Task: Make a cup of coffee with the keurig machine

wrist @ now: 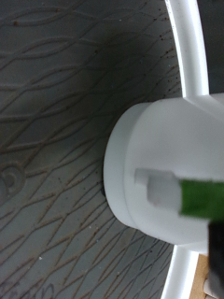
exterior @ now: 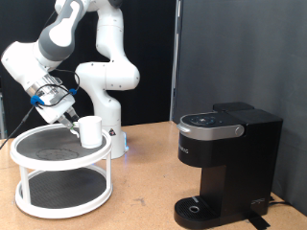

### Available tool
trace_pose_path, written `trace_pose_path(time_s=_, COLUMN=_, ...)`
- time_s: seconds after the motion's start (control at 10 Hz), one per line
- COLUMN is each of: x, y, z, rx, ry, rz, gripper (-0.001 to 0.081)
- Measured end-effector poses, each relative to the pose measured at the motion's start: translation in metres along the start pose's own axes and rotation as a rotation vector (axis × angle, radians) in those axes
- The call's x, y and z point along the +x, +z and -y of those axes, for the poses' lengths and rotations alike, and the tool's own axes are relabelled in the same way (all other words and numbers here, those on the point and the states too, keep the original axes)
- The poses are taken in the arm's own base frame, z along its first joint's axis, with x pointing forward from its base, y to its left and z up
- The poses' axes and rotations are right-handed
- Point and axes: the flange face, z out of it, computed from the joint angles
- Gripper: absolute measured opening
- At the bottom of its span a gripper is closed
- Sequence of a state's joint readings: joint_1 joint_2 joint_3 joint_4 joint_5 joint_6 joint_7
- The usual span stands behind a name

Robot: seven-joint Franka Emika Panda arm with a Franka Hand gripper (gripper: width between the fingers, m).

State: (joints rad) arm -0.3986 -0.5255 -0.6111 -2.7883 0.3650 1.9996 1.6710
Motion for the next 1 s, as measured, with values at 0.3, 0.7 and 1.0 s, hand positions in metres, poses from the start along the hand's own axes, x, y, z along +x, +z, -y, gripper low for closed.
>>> trace_pose_path(time_s=0.3, x=0.0017, y=-0.0014, z=0.0011, rx=0.003, ry=0.008, rz=0.007, gripper=0.0148)
trace_pose_path(time_s=0.7, x=0.0018, y=-0.0021, z=0.0019, rx=0.007, ry=0.013, rz=0.008, gripper=0.0010)
trace_pose_path(time_s=1.0, x=0.0002, y=-0.0099, z=-0.0009, rx=-0.024, ry=0.028, rz=0.020, gripper=0.0005)
